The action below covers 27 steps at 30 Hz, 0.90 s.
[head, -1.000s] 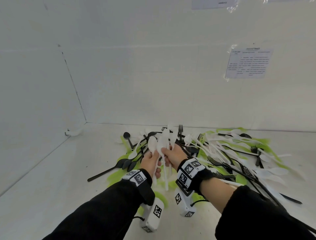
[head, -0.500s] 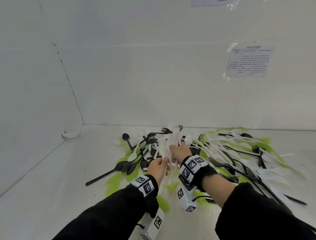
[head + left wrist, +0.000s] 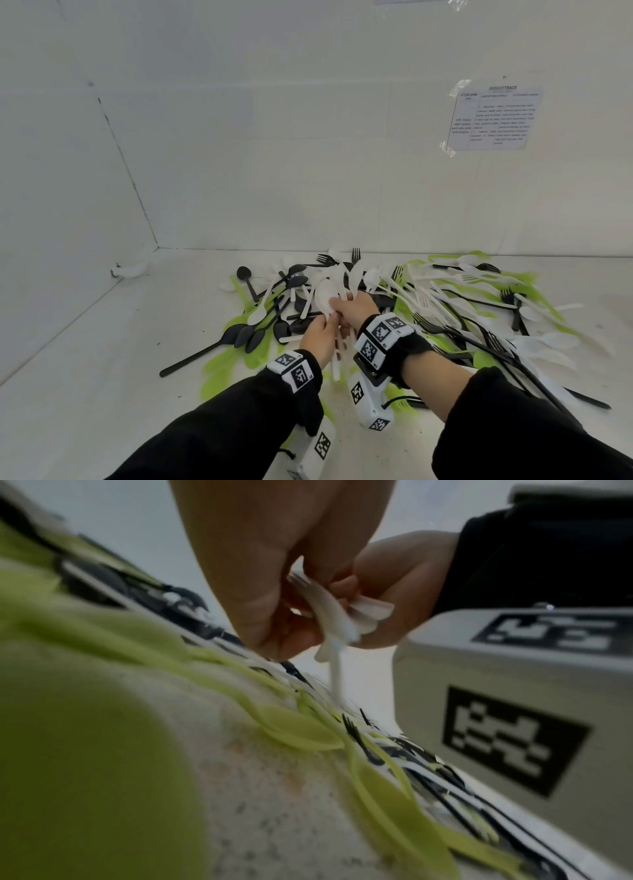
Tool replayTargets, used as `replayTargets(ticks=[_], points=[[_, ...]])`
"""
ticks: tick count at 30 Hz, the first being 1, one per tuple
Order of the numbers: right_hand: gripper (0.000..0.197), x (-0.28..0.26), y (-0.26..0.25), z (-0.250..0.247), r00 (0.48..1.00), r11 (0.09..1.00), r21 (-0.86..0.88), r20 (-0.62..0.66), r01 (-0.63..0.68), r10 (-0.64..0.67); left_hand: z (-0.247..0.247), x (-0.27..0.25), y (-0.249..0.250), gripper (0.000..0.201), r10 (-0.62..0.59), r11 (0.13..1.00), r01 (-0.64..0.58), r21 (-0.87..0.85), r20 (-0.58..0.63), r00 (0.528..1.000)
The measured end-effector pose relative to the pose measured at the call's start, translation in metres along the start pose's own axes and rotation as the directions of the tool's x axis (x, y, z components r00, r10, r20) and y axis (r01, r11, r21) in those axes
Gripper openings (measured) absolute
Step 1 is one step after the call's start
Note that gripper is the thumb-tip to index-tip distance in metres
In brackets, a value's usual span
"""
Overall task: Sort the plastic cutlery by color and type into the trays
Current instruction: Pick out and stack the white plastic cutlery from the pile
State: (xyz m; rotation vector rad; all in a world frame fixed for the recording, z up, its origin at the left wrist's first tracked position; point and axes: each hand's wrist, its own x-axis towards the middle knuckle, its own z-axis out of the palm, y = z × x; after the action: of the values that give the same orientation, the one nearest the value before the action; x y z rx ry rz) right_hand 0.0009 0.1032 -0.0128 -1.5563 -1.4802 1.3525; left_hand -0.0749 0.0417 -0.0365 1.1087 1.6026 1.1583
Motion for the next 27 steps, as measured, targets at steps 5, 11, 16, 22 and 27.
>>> replayTargets(ticks=[5, 11, 16, 22, 27], points=[[0.022, -0.001, -0.005, -0.005, 0.999, 1.0, -0.012, 0.035, 0.013, -0.013, 0.012, -0.002, 0.005, 0.024, -0.037, 0.99, 0.033, -0.137, -0.028, 0.999], [0.017, -0.008, -0.001, -0.009, 0.998, 0.998, 0.047, 0.03, 0.044, -0.046, 0.013, 0.014, 0.013, 0.028, -0.21, 0.94, 0.182, -0.288, -0.067, 0.975], [0.011, -0.011, 0.008, -0.013, 0.988, 0.986, -0.094, 0.072, 0.14, -0.133, 0.011, 0.022, 0.005, 0.026, -0.189, 0.946, 0.144, -0.292, -0.133, 0.973], [0.033, -0.012, 0.013, -0.016, 0.979, 0.956, -0.215, 0.087, 0.197, -0.183, 0.014, 0.017, 0.007, 0.023, -0.227, 0.921, 0.174, -0.349, -0.116, 0.967], [0.04, -0.009, 0.019, -0.011, 0.977, 0.966, -0.182, 0.145, 0.183, -0.158, 0.019, 0.013, 0.008, 0.026, -0.25, 0.913, 0.198, -0.355, -0.106, 0.962]])
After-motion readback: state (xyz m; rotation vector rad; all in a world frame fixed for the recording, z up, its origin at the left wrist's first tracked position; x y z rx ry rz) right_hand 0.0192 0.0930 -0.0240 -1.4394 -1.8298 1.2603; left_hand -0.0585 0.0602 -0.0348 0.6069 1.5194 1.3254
